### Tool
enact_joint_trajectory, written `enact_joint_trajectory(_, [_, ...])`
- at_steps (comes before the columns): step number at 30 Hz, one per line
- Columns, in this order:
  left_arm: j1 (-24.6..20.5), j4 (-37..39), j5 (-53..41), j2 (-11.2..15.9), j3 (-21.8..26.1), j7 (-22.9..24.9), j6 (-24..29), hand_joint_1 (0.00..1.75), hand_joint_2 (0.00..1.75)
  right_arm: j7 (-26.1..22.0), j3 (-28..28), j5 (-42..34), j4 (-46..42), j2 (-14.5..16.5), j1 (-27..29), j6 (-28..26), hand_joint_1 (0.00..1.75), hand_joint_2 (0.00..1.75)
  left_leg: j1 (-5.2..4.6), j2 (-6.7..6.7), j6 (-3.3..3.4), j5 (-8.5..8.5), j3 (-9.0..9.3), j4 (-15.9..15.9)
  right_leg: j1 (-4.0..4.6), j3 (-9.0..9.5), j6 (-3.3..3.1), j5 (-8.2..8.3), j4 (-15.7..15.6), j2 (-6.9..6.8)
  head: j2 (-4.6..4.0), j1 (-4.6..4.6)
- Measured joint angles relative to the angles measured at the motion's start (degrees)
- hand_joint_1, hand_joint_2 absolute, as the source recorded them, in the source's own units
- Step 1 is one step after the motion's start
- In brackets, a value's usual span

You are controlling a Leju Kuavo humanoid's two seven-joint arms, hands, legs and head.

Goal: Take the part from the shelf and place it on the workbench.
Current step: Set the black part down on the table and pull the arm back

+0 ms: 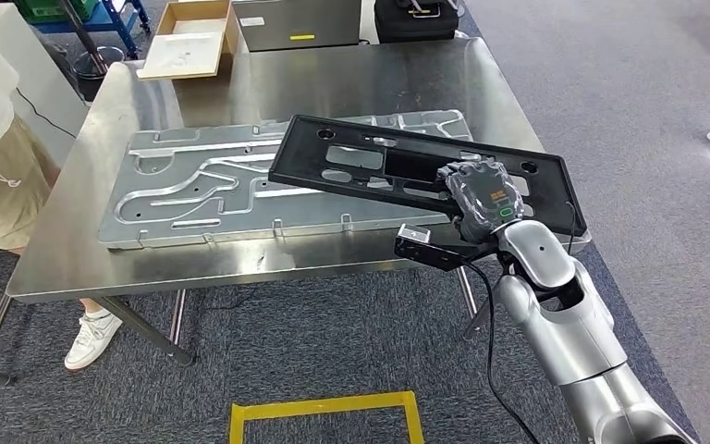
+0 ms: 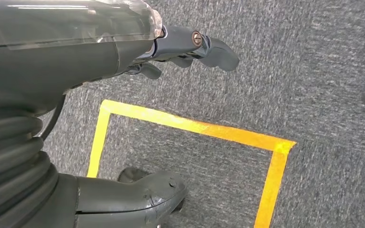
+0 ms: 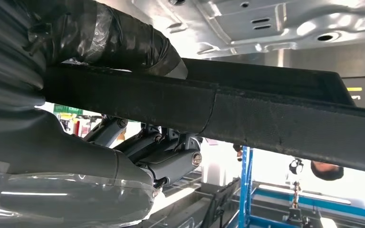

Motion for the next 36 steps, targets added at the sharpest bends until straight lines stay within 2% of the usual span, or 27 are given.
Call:
enact_joint_trajectory(1, [0.03, 0.00, 0.00, 0.04, 0.00, 0.00, 0.01, 0.00, 1.75, -0.01, 0.00, 0.02, 0.38, 0.01, -0.10, -0.01, 1.75, 1.75, 0.00, -0.02, -0.08, -1.27, -2.00, 3.64, 0.09, 0.01, -0.10, -0.09, 0.05, 0.08, 0.00, 0.01])
enact_joint_trajectory(2, [0.06, 0.00, 0.00, 0.08, 0.00, 0.01, 0.01, 0.00, 1.75, -0.01, 0.00, 0.03, 0.74, 0.02, -0.12, -0.01, 1.75, 1.75, 0.00, -0.02, -0.14, -1.55, -3.37, 5.80, 0.18, 0.05, -0.15, -0.20, 0.13, 0.18, 0.00, 0.00])
enact_joint_trajectory(3, [0.09, 0.00, 0.00, 0.08, -0.01, 0.01, 0.01, 0.00, 1.75, -0.01, 0.00, 0.05, 1.09, 0.02, -0.13, -0.01, 1.75, 1.75, 0.00, -0.02, -0.12, -0.64, -3.72, 5.79, 0.23, 0.12, -0.15, -0.35, 0.26, 0.30, 0.00, 0.00])
enact_joint_trajectory(4, [0.11, 0.00, 0.00, 0.09, -0.01, 0.01, 0.01, 0.00, 1.75, -0.01, 0.00, 0.05, 1.38, 0.02, -0.15, -0.01, 1.75, 1.75, 0.00, -0.04, -0.03, 1.31, -2.93, 3.51, 0.26, 0.25, -0.08, -0.56, 0.43, 0.42, 0.00, 0.00])
enact_joint_trajectory(5, [0.11, 0.00, 0.00, 0.14, -0.02, 0.01, 0.01, 0.00, 1.75, -0.01, 0.00, 0.05, 1.60, 0.02, -0.19, -0.01, 1.75, 1.75, -0.01, -0.10, 0.13, 3.78, -1.24, -0.51, 0.27, 0.41, 0.05, -0.85, 0.66, 0.53, 0.00, 0.00])
enact_joint_trajectory(7, [0.07, 0.00, 0.00, 0.26, -0.02, 0.01, 0.02, 0.00, 1.75, -0.01, 0.00, 0.07, 1.96, 0.02, -0.40, -0.02, 1.75, 1.75, -0.19, -0.32, 0.55, 6.59, 1.97, -7.41, 0.47, 0.48, 0.49, -1.42, 1.24, 0.72, 0.00, 0.01])
enact_joint_trajectory(8, [0.06, 0.00, 0.00, 0.32, -0.02, 0.01, 0.02, 0.00, 1.75, -0.01, 0.00, 0.07, 2.14, 0.02, -0.50, -0.03, 1.75, 1.75, -0.26, -0.42, 0.73, 6.91, 2.74, -9.09, 0.55, 0.39, 0.73, -1.58, 1.44, 0.79, 0.00, 0.01])
enact_joint_trajectory(11, [0.06, 0.00, 0.00, 0.38, -0.03, 0.02, 0.03, 0.00, 1.75, -0.01, -0.01, 0.08, 2.52, 0.01, -0.69, -0.07, 1.75, 1.75, -0.19, -0.39, 1.44, 6.85, 2.99, -9.88, 0.56, 0.22, 1.53, -1.70, 1.47, 0.86, 0.00, 0.01])
enact_joint_trajectory(12, [0.04, 0.00, 0.00, 0.40, -0.05, 0.02, 0.02, 0.00, 1.75, -0.01, -0.02, 0.08, 2.58, 0.00, -0.78, -0.08, 1.75, 1.75, -0.06, -0.34, 1.81, 6.99, 3.14, -10.18, 0.53, -0.01, 1.85, -2.21, 2.07, 0.80, 0.00, 0.01])
enact_joint_trajectory(14, [-0.04, 0.00, 0.00, 0.40, -0.09, 0.00, 0.00, 0.00, 1.75, -0.03, -0.04, 0.08, 2.67, -0.01, -1.07, -0.09, 1.75, 1.75, 0.20, -0.19, 2.35, 7.22, 3.41, -10.68, 0.29, -2.07, 2.44, -4.79, 6.45, 0.66, 0.00, 0.02])
enact_joint_trajectory(16, [-0.04, 0.00, -0.02, 0.39, -0.11, -0.01, -0.03, 0.00, 1.75, 0.35, -0.04, 0.68, 2.93, -0.01, -1.19, -0.04, 1.75, 1.75, 0.21, -0.16, 2.52, 7.18, 3.42, -10.72, -0.03, -6.00, 2.93, -7.94, 13.95, 0.55, 0.00, 0.02])
enact_joint_trajectory(17, [-0.01, 0.00, -0.04, 0.39, -0.11, -0.01, -0.05, 0.00, 1.75, 0.92, -0.02, 1.66, 3.16, -0.01, -1.19, -0.02, 1.75, 1.75, 0.21, -0.17, 2.52, 7.14, 3.43, -10.70, -0.20, -7.58, 3.10, -8.51, 16.63, 0.49, 0.00, 0.02])
enact_joint_trajectory(18, [0.01, 0.00, -0.09, 0.39, -0.13, -0.01, -0.08, 0.00, 1.75, 1.73, -0.01, 3.30, 3.51, -0.02, -1.31, 0.03, 1.75, 1.75, 0.22, -0.18, 2.47, 7.09, 3.46, -10.68, -0.33, -8.22, 3.21, -7.93, 17.26, 0.41, 0.00, 0.02])
enact_joint_trajectory(19, [0.01, 0.00, -0.16, 0.39, -0.15, -0.01, -0.13, 0.00, 1.75, 2.68, 0.02, 5.51, 3.97, -0.02, -1.62, 0.08, 1.75, 1.75, 0.22, -0.20, 2.39, 7.04, 3.53, -10.66, -0.45, -7.75, 3.23, -6.29, 15.64, 0.32, 0.00, 0.02])
enact_joint_trajectory(21, [-0.02, 0.00, -0.41, 0.39, -0.26, -0.02, -0.33, 0.00, 1.75, 4.42, 0.09, 10.51, 5.23, -0.02, -2.89, 0.15, 1.75, 1.75, 0.20, -0.22, 2.09, 6.85, 3.72, -10.64, -0.50, -4.31, 3.00, -1.99, 7.85, 0.04, 0.00, 0.02])
enact_joint_trajectory(22, [-0.06, 0.00, -0.56, 0.40, -0.36, -0.04, -0.49, 0.00, 1.75, 5.10, 0.17, 12.87, 6.10, 0.00, -3.79, 0.15, 1.75, 1.75, 0.11, -0.21, 1.84, 6.75, 3.76, -10.59, -0.37, -2.72, 2.77, -0.61, 4.35, -0.05, 0.00, 0.01])
enact_joint_trajectory(23, [-0.10, 0.00, -0.73, 0.40, -0.46, -0.06, -0.66, 0.00, 1.75, 5.61, 0.25, 14.85, 7.02, 0.04, -4.68, 0.14, 1.75, 1.75, 0.02, -0.19, 1.56, 6.69, 3.75, -10.56, -0.21, -1.69, 2.54, 0.05, 2.09, -0.11, 0.01, 0.01])
enact_joint_trajectory(25, [-0.17, 0.00, -1.07, 0.41, -0.66, -0.11, -0.94, 0.00, 1.75, 6.08, 0.42, 17.58, 8.96, 0.13, -6.15, 0.12, 1.75, 1.75, -0.12, -0.12, 0.89, 6.69, 3.77, -10.68, 0.15, -1.35, 2.02, -0.01, 1.14, -0.02, 0.01, 0.01])
enact_joint_trajectory(26, [-0.18, 0.00, -1.26, 0.41, -0.78, -0.14, -1.02, 0.00, 1.75, 6.02, 0.49, 18.43, 9.87, 0.15, -6.70, 0.09, 1.75, 1.75, -0.07, -0.10, 0.55, 6.60, 3.77, -10.72, 0.05, -1.25, 1.67, 0.08, 0.98, 0.01, 0.01, 0.01])
enact_joint_trajectory(28, [-0.21, 0.00, -1.88, 0.49, -1.14, -0.45, -1.15, 0.00, 1.75, 4.54, 0.91, 19.38, 12.06, 0.22, -8.38, -0.21, 1.75, 1.75, 0.02, -0.11, -0.02, 5.38, 3.14, -9.07, -0.16, -0.96, 0.84, 0.34, 0.48, 0.02, 0.00, 0.01])
enact_joint_trajectory(29, [-0.23, 0.00, -2.41, 0.66, -1.47, -0.71, -1.32, 0.00, 1.75, 2.55, 1.54, 19.29, 14.08, 0.21, -10.00, -0.78, 1.75, 1.75, 0.07, -0.14, -0.20, 3.94, 2.02, -6.59, -0.27, -0.86, 0.46, 0.46, 0.27, 0.06, 0.00, 0.00])
enact_joint_trajectory(31, [-0.52, 0.01, -3.54, 1.33, -2.32, -1.14, -1.86, 0.00, 1.75, -3.40, 4.08, 17.98, 21.33, -0.08, -14.81, -3.67, 1.75, 1.75, 0.09, -0.18, -0.41, 0.47, -1.68, 1.08, -0.01, -0.92, -0.01, 0.47, 0.32, 0.25, 0.00, -0.01])
enact_joint_trajectory(32, [-0.73, 0.01, -3.91, 1.71, -2.77, -1.20, -2.13, 0.00, 1.75, -5.80, 5.58, 17.16, 25.87, -0.32, -17.26, -5.57, 1.75, 1.75, 0.09, -0.19, -0.44, -0.48, -3.38, 4.29, 0.18, -0.92, -0.11, 0.45, 0.39, 0.33, 0.00, -0.01])
enact_joint_trajectory(33, [-0.95, 0.01, -4.10, 2.05, -3.13, -1.20, -2.30, 0.00, 1.75, -7.26, 6.85, 16.50, 30.12, -0.54, -19.33, -7.25, 1.75, 1.75, 0.09, -0.20, -0.40, -0.41, -4.32, 5.78, 0.37, -0.90, -0.18, 0.40, 0.49, 0.36, 0.00, -0.01])
enact_joint_trajectory(34, [-1.06, 0.00, -4.20, 2.34, -3.42, -1.18, -2.35, 0.00, 1.75, -7.67, 7.72, 16.03, 33.53, -0.72, -20.94, -8.37, 1.75, 1.75, 0.07, -0.20, -0.25, 0.79, -4.14, 4.89, 0.55, -0.88, -0.22, 0.32, 0.63, 0.35, 0.00, -0.01])
enact_joint_trajectory(36, [-1.01, 0.00, -4.21, 2.83, -3.84, -1.16, -2.37, 0.00, 1.75, -7.57, 8.79, 15.52, 38.63, -0.97, -23.59, -9.32, 1.75, 1.75, -0.03, -0.30, 0.34, 4.69, -1.09, -2.15, 0.80, -0.89, -0.16, 0.03, 1.04, 0.31, 0.00, 0.00])
